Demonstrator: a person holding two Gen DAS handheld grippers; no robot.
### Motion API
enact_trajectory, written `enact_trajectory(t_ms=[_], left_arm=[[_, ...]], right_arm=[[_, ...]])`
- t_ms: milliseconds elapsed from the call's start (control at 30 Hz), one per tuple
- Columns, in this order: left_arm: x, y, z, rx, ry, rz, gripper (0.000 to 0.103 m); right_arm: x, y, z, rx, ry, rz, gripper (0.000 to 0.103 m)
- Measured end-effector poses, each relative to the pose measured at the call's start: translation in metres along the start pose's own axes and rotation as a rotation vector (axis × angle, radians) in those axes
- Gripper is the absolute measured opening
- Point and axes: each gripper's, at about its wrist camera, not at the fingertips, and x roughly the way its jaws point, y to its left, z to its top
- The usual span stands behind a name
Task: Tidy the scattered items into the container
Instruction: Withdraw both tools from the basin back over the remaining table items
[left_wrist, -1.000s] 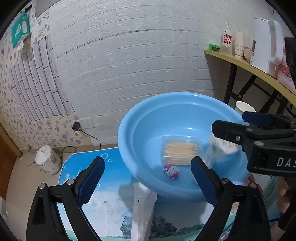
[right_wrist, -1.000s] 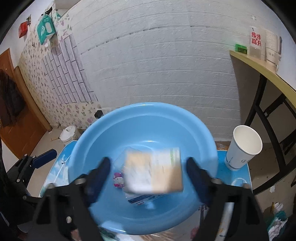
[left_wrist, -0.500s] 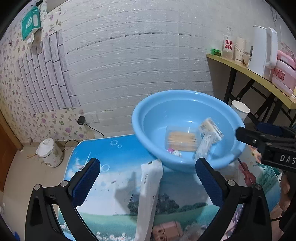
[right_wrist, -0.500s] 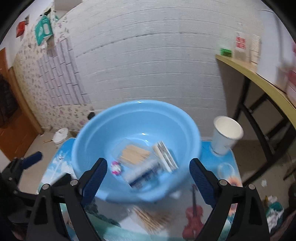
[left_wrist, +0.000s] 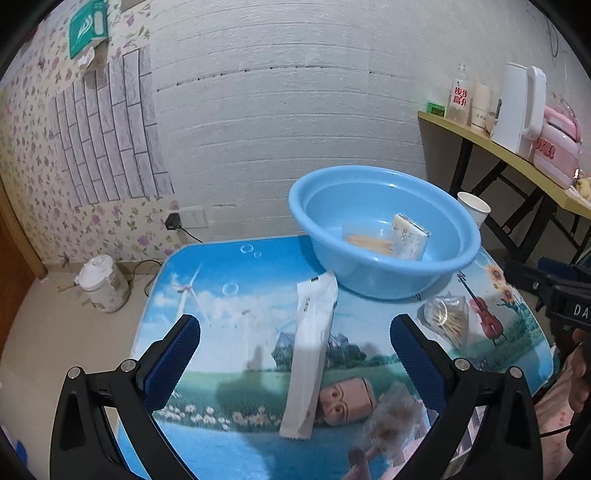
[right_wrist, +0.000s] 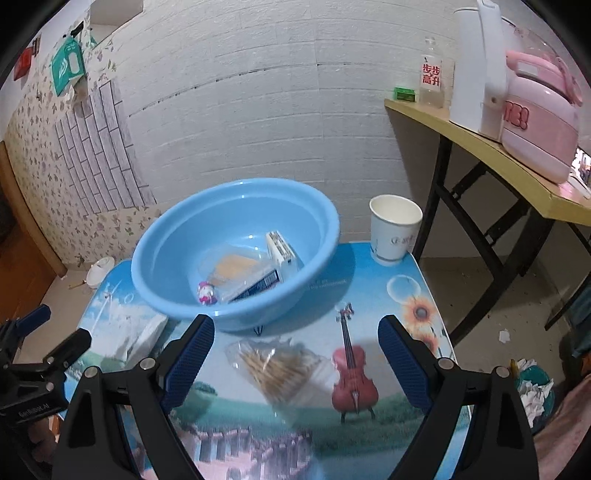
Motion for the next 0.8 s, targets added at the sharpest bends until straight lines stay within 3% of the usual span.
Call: enact_trajectory(t_ms=[433,800], left_arm=[[0.003,0.013,-0.034,-0.033,0.044,0.029,0.103],[0.005,0.025,-0.042,-0.045,0.069,0.050,0.103]], right_arm=[[-0.003,-0.007,-0.045,-0.005,0.078,-0.021,0.091],[0.001,-0.010,-0.054,0.015,0.091,0.019,0.091]])
